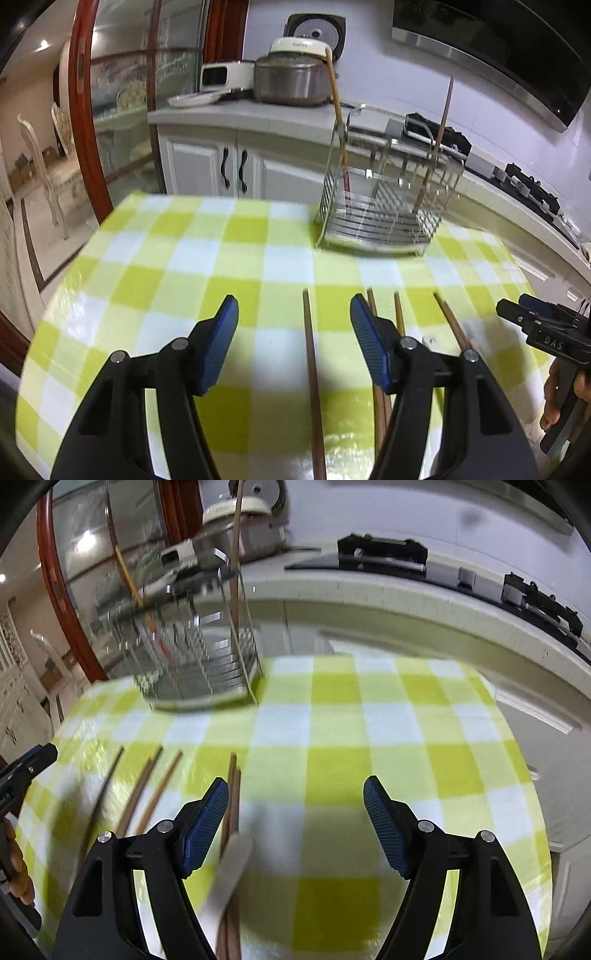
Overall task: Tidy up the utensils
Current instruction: 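Move both tools back to the table and close the right tool on a white spoon, then close the left tool on the other white spoon while the right tool holds its spoon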
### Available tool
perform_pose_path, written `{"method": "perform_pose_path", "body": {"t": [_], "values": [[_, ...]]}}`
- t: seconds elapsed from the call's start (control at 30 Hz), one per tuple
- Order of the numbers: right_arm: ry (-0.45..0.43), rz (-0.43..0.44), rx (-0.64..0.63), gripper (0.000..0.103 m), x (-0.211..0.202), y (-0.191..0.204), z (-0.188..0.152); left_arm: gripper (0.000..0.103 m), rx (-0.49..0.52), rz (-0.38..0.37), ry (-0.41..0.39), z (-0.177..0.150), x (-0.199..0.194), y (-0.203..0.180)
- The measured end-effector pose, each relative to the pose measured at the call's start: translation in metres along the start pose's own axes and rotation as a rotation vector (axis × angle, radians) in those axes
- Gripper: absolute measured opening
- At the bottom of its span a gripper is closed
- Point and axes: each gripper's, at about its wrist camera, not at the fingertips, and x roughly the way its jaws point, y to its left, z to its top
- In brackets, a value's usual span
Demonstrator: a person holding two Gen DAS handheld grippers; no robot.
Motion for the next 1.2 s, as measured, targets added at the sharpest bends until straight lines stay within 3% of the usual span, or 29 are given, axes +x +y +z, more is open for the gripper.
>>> {"method": "perform_pose_path", "body": {"t": [0.23,0.37,0.5,0.6,0.87,1.0,1.2], "values": [[0.051,0.031,-0.017,0.074,-0.004,0.013,-0.025,0.06,0.021,-0.118,0.041,-0.016,-0.002,-0.022],[0.093,0.062,0.0,0.074,-0.005,0.021,-0.032,0.046,0.045,-0.252,0.088,-0.021,-0.001,-0.047],[0.121,0.077,-0.027,0.074,0.0,0.032,-0.038,0.036,0.075,-0.319,0.135,-0.027,0.005,-0.068],[0.133,0.097,-0.022,0.067,0.002,0.034,-0.039,0.032,0.062,-0.366,0.169,-0.03,0.013,-0.073],[0.164,0.122,-0.001,0.047,0.013,0.032,-0.04,0.031,0.059,-0.373,0.191,-0.033,0.022,-0.076],[0.166,0.14,0.004,0.026,0.013,0.031,-0.039,0.031,0.066,-0.382,0.207,-0.033,0.024,-0.078],[0.159,0.181,-0.005,0.019,0.011,0.032,-0.041,0.031,0.066,-0.41,0.239,-0.035,0.033,-0.086]]}}
